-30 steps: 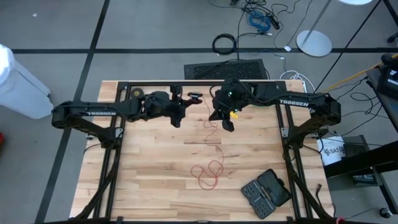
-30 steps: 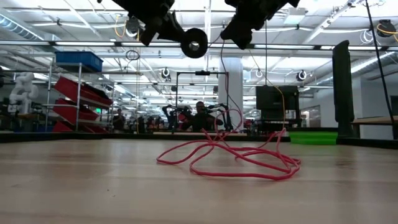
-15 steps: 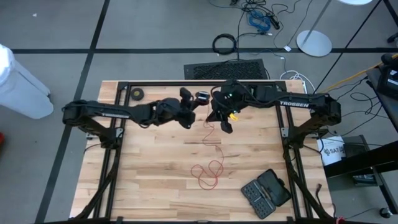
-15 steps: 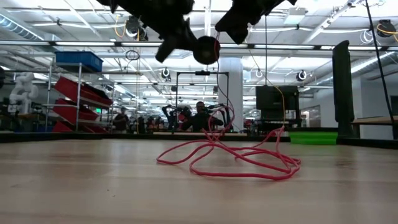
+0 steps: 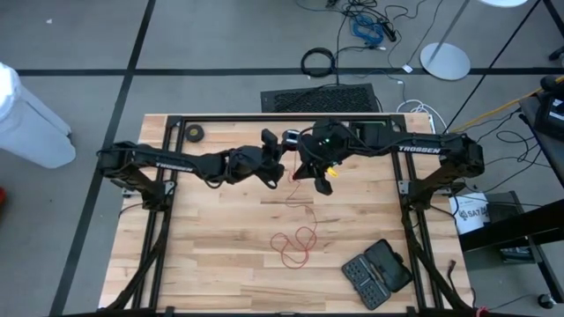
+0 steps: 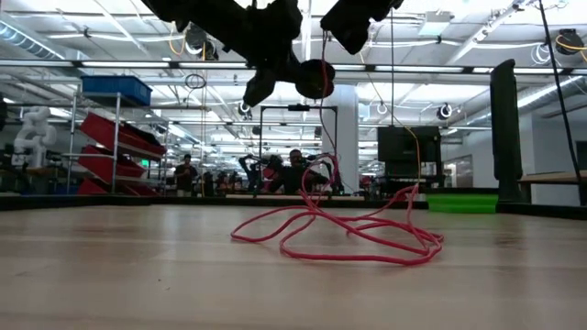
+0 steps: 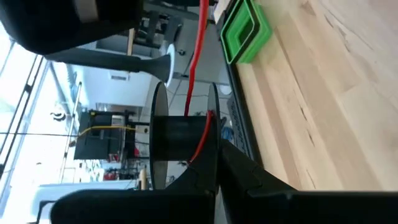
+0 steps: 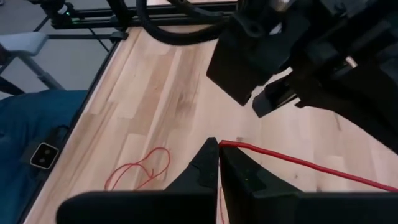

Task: Coil cords
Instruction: Coil the red wire into the spool

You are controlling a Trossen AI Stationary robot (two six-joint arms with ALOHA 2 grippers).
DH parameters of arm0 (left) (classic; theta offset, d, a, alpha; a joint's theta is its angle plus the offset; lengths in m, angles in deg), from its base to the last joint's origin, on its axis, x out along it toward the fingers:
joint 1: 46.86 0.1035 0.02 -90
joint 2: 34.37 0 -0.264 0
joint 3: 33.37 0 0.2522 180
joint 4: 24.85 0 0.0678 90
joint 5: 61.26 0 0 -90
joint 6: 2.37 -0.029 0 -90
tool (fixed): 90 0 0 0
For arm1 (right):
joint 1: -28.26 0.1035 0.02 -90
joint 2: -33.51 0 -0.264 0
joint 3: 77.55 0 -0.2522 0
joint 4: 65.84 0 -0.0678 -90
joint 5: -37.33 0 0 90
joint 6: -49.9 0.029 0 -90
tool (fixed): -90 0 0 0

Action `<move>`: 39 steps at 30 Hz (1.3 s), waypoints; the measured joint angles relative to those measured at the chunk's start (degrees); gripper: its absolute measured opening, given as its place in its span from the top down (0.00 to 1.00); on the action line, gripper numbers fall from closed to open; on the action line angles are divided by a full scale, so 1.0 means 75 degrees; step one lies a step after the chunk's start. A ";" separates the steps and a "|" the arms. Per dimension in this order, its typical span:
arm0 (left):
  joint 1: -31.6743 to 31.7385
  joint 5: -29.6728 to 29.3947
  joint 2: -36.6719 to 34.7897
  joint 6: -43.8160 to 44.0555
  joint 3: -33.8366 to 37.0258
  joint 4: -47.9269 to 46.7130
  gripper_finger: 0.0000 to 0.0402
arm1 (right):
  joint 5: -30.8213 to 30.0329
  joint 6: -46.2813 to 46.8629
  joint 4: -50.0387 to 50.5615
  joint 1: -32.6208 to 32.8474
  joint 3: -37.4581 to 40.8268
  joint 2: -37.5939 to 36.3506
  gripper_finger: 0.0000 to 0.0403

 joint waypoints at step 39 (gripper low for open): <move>-0.1229 -0.0052 -0.0014 -0.1166 -0.0006 0.1417 0.98 | -0.6401 -0.3002 0.0632 0.2139 -0.0010 -0.1302 0.67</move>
